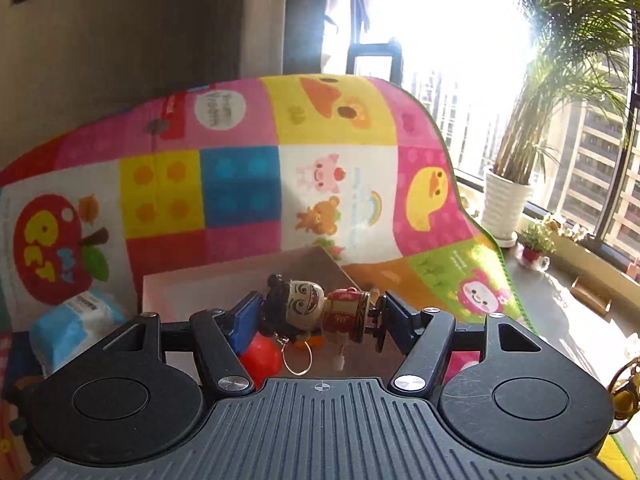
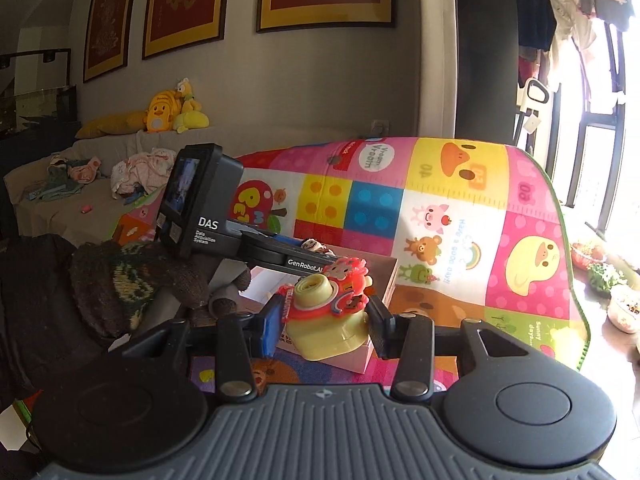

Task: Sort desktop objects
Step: 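Lower the doll keychain into the pink box with left while right lowers the kitty keychain in, then grasp the pink-rimmed yellow cup toy beside the black plush with the right gripper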

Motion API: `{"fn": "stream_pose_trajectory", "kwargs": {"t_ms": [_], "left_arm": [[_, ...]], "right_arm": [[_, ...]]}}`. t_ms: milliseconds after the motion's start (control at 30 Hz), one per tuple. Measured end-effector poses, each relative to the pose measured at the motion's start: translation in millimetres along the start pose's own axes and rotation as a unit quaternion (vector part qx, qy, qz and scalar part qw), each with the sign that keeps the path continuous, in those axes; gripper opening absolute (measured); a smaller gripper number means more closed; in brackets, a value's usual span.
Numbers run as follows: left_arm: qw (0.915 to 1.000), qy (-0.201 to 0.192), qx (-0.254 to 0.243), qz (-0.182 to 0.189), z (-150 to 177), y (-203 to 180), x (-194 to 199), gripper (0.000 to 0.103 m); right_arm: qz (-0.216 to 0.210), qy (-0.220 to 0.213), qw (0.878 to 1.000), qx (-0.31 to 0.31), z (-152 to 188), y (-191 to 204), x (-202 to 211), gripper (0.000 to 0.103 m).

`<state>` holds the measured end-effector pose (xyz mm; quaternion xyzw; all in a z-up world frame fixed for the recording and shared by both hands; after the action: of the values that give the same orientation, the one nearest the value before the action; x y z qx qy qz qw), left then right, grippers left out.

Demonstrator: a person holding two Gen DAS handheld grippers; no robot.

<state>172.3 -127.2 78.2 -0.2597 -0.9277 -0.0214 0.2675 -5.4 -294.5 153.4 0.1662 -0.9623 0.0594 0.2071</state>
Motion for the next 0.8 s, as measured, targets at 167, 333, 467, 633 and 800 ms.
{"fn": "stream_pose_trajectory", "kwargs": {"t_ms": [167, 333, 467, 633, 800], "left_arm": [[0.9988, 0.045, 0.013, 0.017, 28.5, 9.4, -18.4, 0.078], [0.9988, -0.001, 0.049, -0.011, 45.3, 37.7, 41.3, 0.092], [0.9969, -0.015, 0.042, -0.066, 76.0, 51.9, 83.9, 0.096], [0.9918, -0.012, 0.06, -0.112, 111.0, 77.2, 109.1, 0.097], [0.9862, -0.013, 0.1, -0.131, 127.7, 106.8, 117.9, 0.099]], "right_arm": [[0.011, 0.014, 1.0, -0.012, 6.9, -11.6, -10.5, 0.043], [0.01, 0.029, 0.999, -0.022, 5.3, -15.6, -37.2, 0.043], [0.0, 0.042, 0.999, -0.028, -10.2, -12.9, -74.4, 0.043], [-0.008, 0.084, 0.995, -0.047, -46.4, -6.3, -157.1, 0.043], [0.002, 0.147, 0.987, -0.066, -63.6, 6.7, -251.9, 0.043]]}}
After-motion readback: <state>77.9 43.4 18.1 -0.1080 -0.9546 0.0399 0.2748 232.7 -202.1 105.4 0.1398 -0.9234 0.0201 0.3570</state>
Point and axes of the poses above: each gripper's, at about its wrist camera, not at the fingertips, and x roughly against the way its jaws point, y to its left, z to its underside, the point moved 3 cm from there along -x, roughly the way its jaws point, and after that the axes turned 3 degrees about z, right-handed, at the moved point
